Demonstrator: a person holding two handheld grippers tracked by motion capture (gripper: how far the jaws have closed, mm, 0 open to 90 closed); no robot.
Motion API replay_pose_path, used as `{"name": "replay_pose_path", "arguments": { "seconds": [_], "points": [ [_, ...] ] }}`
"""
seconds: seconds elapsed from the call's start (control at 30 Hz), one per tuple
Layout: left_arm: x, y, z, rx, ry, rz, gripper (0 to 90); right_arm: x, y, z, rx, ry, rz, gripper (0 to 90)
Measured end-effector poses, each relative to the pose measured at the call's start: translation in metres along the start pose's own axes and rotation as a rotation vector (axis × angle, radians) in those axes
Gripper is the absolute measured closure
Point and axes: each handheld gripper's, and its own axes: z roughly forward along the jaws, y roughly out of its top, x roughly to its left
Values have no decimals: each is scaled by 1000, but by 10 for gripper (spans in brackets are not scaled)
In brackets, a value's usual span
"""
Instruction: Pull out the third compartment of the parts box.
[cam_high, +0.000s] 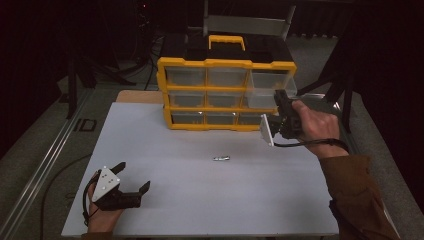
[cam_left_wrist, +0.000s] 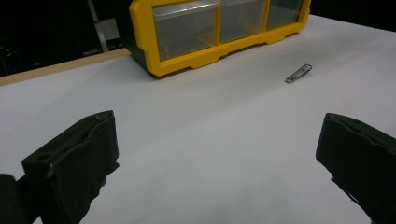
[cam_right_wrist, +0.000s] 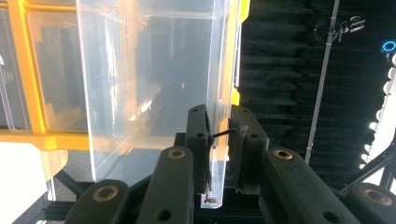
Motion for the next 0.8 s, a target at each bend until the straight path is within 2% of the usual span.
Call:
{"name": "replay_pose_path", "arguments": {
  "seconds": [0.2,0.53,0.8],
  "points": [
    [0,0,0,2,-1,-1,4,0,0,0,2,1,4,789],
    [-1,0,1,2,-1,-2,4,3,-1,1,-5,-15,52,772],
    [-1,0,1,6,-2,2,4,12,1,0,-23,-22,96,575]
  ]
}}
